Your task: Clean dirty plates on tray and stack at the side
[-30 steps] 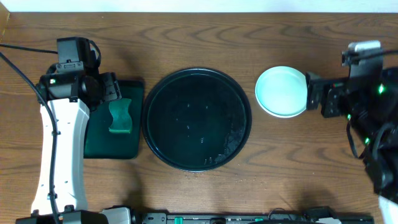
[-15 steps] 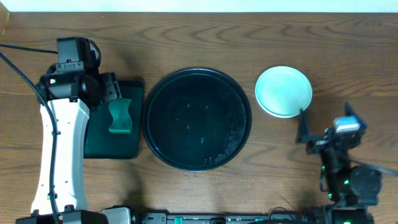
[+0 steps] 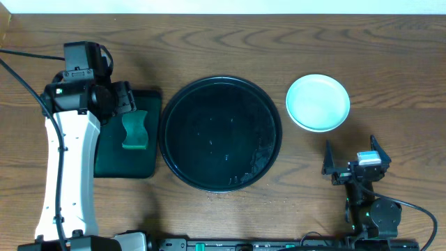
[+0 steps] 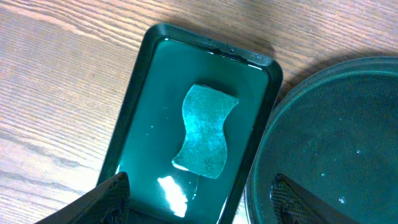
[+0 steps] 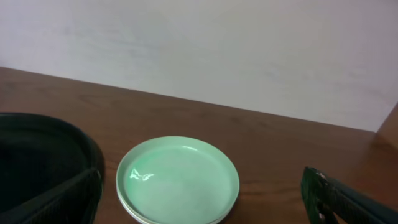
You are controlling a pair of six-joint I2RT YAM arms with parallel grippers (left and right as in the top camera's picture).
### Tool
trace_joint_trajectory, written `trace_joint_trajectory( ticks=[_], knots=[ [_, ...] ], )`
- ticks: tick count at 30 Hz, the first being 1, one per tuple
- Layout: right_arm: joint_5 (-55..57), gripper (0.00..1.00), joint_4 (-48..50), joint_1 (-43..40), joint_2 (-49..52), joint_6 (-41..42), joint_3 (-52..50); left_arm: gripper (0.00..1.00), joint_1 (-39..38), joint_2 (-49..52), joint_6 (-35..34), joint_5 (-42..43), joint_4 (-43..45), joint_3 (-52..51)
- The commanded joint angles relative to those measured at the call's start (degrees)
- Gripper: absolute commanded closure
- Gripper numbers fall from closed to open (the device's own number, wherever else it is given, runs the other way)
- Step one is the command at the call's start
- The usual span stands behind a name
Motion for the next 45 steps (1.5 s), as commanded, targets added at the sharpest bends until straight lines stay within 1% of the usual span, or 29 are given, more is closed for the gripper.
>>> trace_joint_trajectory(
  ticks=[1, 6, 11, 34, 36, 38, 40, 42, 44, 45],
  knots=[
    [0.07, 0.01, 0.04, -0.48, -2.58, -0.68, -0.09, 0.27, 0.35, 0.11, -0.72, -0.09, -0.20, 0.35],
    [-2.75, 0.01, -1.90, -0.28, -2.58, -0.48, -0.09, 0.27, 0.35, 0.11, -0.72, -0.09, -0.20, 0.35],
    [-2.56, 0.01, -5.99, -0.28, -2.51, -0.48, -0.07, 0.27, 0.35, 0.11, -0.72, -0.09, -0.20, 0.35],
    [-2.49, 0.01, -5.92, -0.28, -2.47, -0.48, -0.07, 0.27, 0.28, -0.37, -0.68, -0.07, 0.31, 0.11],
    [-2.51, 0.01, -5.92, -0.28, -2.47, -0.48, -0.07, 0.28, 0.07, -2.47, -0.70, 0.26, 3.87, -1.49],
    [-2.51, 0.01, -5.92, -0.28, -2.47, -0.48, -0.07, 0.27, 0.07, -6.58, -0.63, 1.75, 10.99, -5.77],
    [-2.49, 0.01, -5.92, -0.28, -2.47, -0.48, -0.07, 0.27, 0.07, -12.74, -0.24, 3.61, 19.56, -12.90],
    [-2.49, 0.01, -5.92, -0.28, -2.47, -0.50, -0.07, 0.27, 0.07, -21.09, -0.24, 4.26, 28.09, -22.43],
    [-2.49, 0.01, -5.92, -0.28, -2.47, -0.48, -0.07, 0.27, 0.09, -28.37, -0.24, 4.24, 33.97, -30.53],
    [-2.49, 0.01, -5.92, -0.28, -2.47, -0.48, -0.07, 0.27, 0.09, -33.62, -0.26, 4.26, 37.66, -36.24]
  ],
)
